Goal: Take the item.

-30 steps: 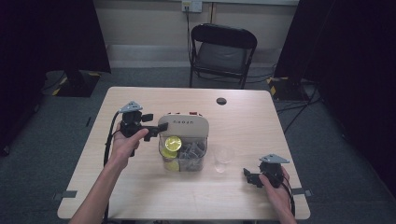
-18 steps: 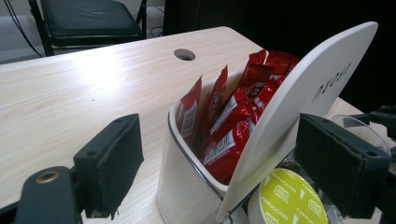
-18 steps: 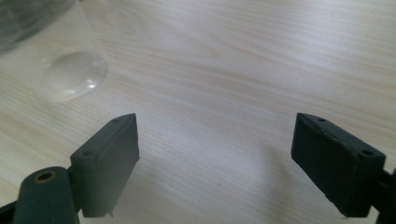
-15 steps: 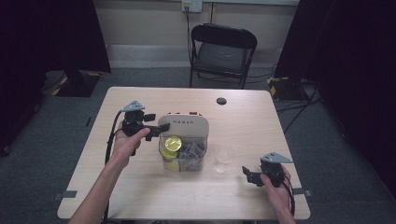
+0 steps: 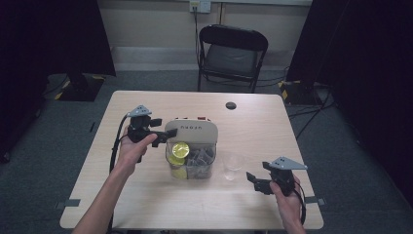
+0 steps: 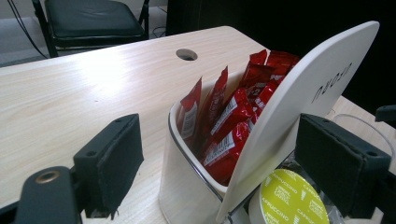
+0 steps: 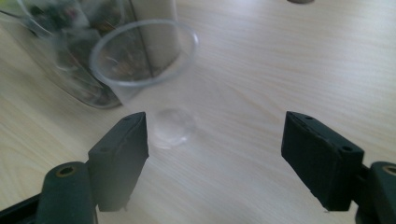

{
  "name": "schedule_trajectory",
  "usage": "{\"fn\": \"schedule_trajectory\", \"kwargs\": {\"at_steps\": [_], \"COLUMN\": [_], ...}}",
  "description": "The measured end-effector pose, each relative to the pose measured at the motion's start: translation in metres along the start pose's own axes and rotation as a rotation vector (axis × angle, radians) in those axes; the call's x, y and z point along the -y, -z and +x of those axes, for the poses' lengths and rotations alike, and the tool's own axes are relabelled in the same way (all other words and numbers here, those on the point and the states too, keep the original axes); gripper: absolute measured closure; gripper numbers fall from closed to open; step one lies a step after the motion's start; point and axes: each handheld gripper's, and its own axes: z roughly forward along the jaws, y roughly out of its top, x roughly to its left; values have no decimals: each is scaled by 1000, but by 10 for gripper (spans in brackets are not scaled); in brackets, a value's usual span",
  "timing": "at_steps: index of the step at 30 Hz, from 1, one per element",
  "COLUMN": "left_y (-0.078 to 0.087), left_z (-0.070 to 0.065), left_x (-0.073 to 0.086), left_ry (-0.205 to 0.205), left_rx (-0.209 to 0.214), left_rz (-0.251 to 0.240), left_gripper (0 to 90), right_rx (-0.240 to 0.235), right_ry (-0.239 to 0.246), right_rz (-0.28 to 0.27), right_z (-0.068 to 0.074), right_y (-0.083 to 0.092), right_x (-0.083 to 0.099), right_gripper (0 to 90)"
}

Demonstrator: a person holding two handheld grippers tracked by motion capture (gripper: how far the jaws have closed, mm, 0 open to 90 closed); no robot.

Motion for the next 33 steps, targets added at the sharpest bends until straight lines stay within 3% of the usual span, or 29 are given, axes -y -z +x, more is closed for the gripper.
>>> {"fn": "schedule_trajectory", "kwargs": {"at_steps": [2,5,6,11,19,22,33], "left_y": [0,0,0,0,1,2,2], "left_z": [0,-1,-1,-1,0,0,1], "left_x": [0,0,0,1,1,1,3], "left_ry": [-1,1,1,4,11,8,15], "left_rx": [1,-1,-2,-1,0,-4,-4], "left_rz": [1,2,2,4,4,3,4], "left_gripper": [151,152,154,154,155,158,156], "right_rx": [-36,-48,-78,-114,-238,-282,-375], "right_ry": [12,35,41,53,88,99,111], "right_rz": [-21,-33,-45,-69,-92,-83,-55], "right_z": [6,13,20,32,55,63,77], "right_y": [2,1,-1,-7,-25,-34,-60], "right_x": [-7,-15,-20,-35,-57,-66,-80], "right_gripper": [229,233,258,294,404,457,544]}}
